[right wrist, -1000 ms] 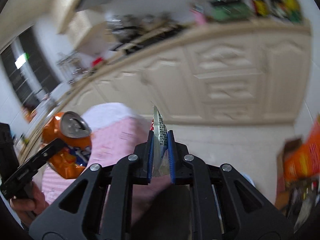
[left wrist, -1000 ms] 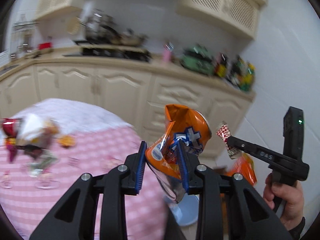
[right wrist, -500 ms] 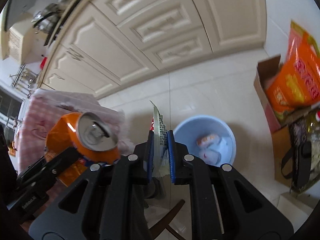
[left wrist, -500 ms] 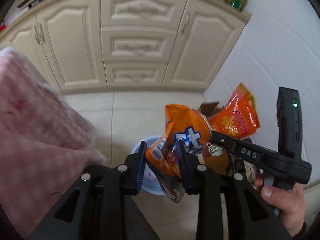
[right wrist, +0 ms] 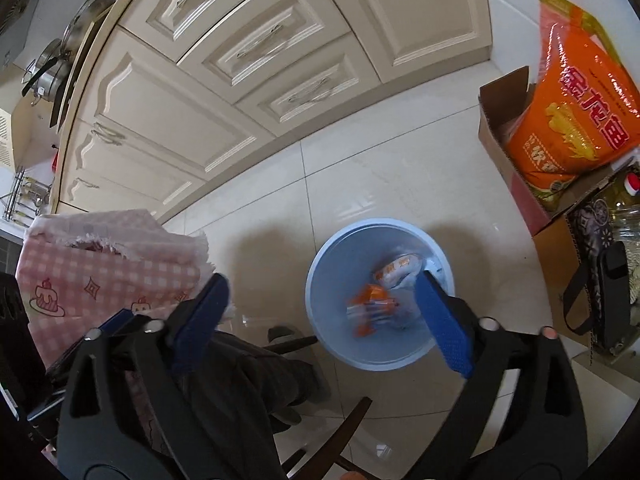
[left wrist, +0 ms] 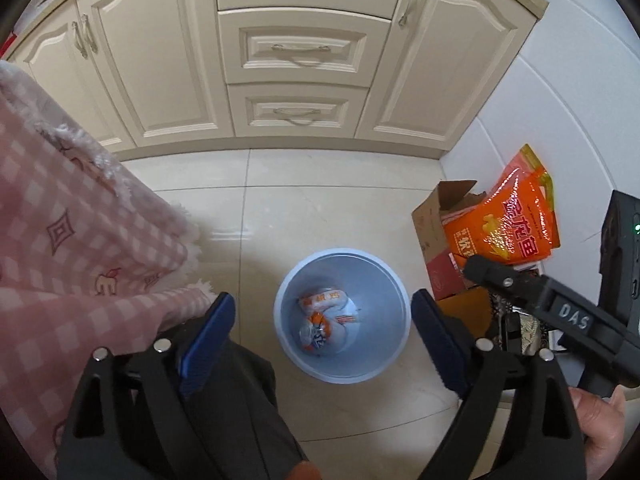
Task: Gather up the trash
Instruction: 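Carry the can and wrapper over the blue bin and open both tools, then move both tools back over the table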
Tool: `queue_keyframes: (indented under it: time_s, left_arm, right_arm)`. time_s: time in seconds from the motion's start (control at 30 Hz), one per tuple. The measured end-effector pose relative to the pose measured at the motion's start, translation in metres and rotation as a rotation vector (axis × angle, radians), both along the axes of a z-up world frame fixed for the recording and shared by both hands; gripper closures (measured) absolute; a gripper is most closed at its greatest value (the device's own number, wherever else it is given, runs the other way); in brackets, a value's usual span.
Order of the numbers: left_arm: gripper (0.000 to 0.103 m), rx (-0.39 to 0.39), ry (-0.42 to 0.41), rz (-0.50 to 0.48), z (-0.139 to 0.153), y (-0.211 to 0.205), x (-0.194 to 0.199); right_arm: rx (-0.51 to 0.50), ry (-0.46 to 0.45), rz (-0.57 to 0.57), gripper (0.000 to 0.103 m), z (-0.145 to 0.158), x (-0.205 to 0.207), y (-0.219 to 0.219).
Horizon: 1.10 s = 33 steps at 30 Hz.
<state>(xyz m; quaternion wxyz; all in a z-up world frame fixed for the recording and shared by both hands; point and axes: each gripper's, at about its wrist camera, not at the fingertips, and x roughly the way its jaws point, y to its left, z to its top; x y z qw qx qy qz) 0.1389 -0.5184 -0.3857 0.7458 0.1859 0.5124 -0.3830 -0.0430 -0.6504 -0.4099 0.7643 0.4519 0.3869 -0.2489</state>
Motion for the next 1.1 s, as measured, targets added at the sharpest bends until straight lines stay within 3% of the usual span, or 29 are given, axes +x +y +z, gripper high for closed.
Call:
queue_keyframes:
  time_s: [0.33, 0.5, 0.83, 1.1]
  left_arm:
    - [0.009, -0.033, -0.063, 0.006, 0.031, 0.016, -0.011]
    - [0.009, -0.089, -0.067, -0.013, 0.056, 0.024, -0.018]
    - [0.009, -0.275, -0.067, -0.108, 0.124, 0.049, -0.047]
    - [0.009, -0.397, -0.179, -0.063, 0.183, 0.107, -0.052]
  right_arm:
    - [-0.043, -0.001, 0.006, 0.006, 0.026, 0.005, 0.009]
    - [-0.07, -0.012, 0.003, 0.006, 0.048, 0.006, 0.014]
    - [-0.212, -0.111, 0.017, 0.006, 0.135, 0.007, 0.034]
    - [-0.308, -0.205, 0.097, 0.006, 0.2, 0.028, 0.076]
